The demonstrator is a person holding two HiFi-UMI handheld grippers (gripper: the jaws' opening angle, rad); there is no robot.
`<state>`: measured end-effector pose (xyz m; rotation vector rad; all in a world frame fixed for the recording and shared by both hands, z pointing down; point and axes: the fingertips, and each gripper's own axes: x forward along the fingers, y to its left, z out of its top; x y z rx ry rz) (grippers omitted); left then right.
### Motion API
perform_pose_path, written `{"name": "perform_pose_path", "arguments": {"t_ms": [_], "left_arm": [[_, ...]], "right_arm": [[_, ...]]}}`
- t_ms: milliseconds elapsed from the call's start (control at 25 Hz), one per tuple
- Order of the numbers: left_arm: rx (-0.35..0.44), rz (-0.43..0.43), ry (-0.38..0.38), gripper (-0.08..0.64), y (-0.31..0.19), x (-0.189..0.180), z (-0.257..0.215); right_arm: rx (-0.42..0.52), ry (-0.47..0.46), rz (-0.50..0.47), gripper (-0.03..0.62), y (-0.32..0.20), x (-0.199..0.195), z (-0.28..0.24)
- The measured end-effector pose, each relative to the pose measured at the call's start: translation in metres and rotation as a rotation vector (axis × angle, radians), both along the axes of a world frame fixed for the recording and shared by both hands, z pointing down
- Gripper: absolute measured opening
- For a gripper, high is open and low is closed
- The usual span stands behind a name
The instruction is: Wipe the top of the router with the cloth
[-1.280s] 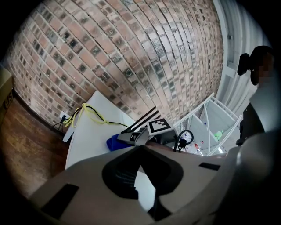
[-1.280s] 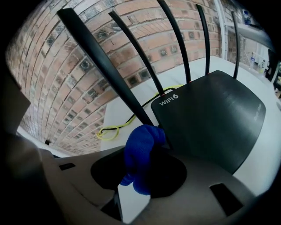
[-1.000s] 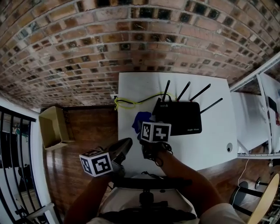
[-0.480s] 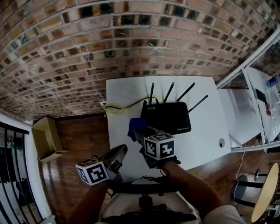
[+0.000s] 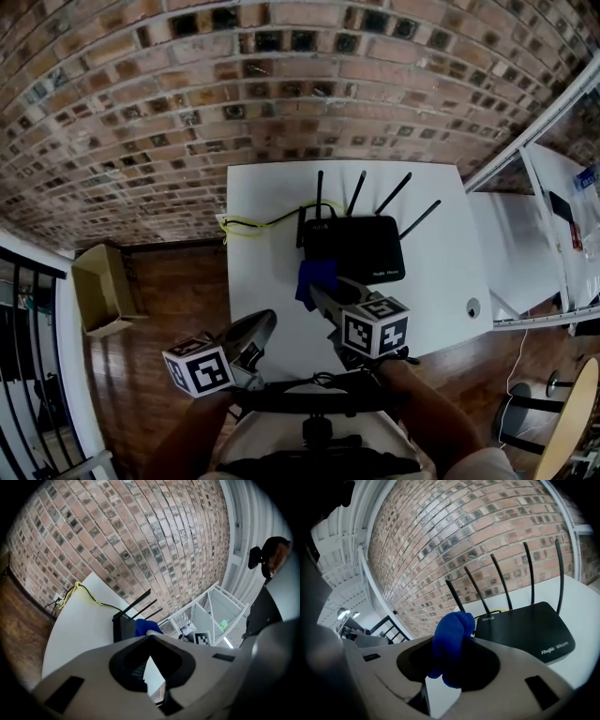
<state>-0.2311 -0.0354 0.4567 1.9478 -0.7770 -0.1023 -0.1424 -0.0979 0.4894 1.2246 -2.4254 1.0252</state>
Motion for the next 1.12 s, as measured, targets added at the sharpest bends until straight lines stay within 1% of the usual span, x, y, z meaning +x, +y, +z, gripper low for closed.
{"name": "perform_pose_path", "arguments": {"t_ms": [160, 280, 400, 520, 640, 720, 840, 960, 1120], "left_arm": [[0.026, -0.009, -0.035, 0.025, 0.009, 0.025, -0.007], [0.036, -0.016, -0.045, 0.025, 0.016, 0.055, -0.013], [0.030, -0.001, -0.055, 0.025, 0.027, 0.100, -0.019], [0.032, 0.018, -0.075, 0.025, 0.035, 0.151, -0.024], [0.058, 0.058, -0.083, 0.025, 0.044, 0.200, -0.026], [0.065, 0.076, -0.095, 0.025, 0.049, 0.227, -0.028], [0.071, 0.095, -0.100, 0.025, 0.056, 0.268, -0.031], [0.069, 0.096, -0.117, 0.025, 0.064, 0.294, -0.026], [0.066, 0.077, -0.138, 0.025, 0.074, 0.322, -0.023]], "right_arm": [[0.020, 0.006, 0.028, 0.140, 0.015, 0.050, -0.004], [0.004, 0.002, 0.064, 0.141, 0.028, 0.099, -0.002], [-0.007, -0.014, 0.112, 0.141, 0.041, 0.159, -0.003], [-0.007, -0.006, 0.172, 0.141, 0.054, 0.228, -0.002], [-0.016, -0.014, 0.243, 0.141, 0.070, 0.294, 0.006], [-0.019, -0.026, 0.291, 0.141, 0.080, 0.332, 0.012], [-0.016, -0.014, 0.346, 0.146, 0.091, 0.385, 0.020], [-0.019, 0.009, 0.366, 0.149, 0.099, 0.420, 0.031], [-0.037, 0.024, 0.358, 0.149, 0.107, 0.452, 0.044]]}}
